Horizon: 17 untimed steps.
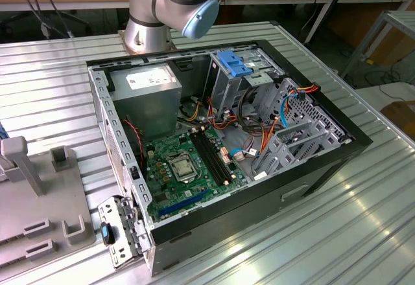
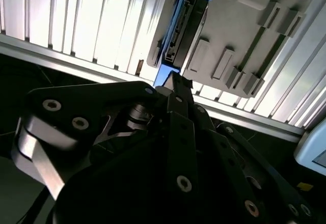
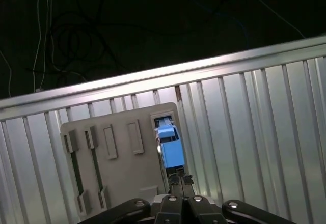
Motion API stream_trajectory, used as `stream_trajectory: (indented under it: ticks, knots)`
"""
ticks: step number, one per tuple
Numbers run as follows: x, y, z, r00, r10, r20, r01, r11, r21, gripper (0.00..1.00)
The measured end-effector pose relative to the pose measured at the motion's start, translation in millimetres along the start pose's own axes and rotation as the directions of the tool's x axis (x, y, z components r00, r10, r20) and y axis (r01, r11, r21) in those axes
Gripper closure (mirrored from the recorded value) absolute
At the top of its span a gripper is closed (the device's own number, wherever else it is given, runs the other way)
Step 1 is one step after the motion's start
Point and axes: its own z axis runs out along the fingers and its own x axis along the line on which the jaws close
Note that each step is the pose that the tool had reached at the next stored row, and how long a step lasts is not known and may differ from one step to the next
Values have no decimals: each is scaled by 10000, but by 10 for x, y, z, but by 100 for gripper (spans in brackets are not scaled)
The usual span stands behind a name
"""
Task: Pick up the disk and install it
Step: 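Pick up the disk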
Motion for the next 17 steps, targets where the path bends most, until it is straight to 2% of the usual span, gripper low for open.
stream_trajectory:
  ticks: [1, 2, 4, 8, 12, 13, 16, 17]
  knots:
    - [10, 13, 22, 9998, -195, 68, 195, 9998, -17, 89]
    - [15, 20, 38, 9994, -328, 105, 328, 9995, -24, 89]
    - [26, 31, 68, 9981, -605, 149, 605, 9982, -40, 89]
    - [33, 40, 104, 9978, -654, 140, 656, 9977, -139, 89]
    - [41, 42, 107, 9977, -664, 127, 666, 9977, -139, 89]
    - [44, 41, 107, 9973, -730, 107, 732, 9972, -138, 89]
    - [48, 41, 110, 9943, -1057, 117, 1058, 9943, -143, 89]
    - [49, 42, 111, 9925, -1214, 122, 1216, 9925, -149, 83]
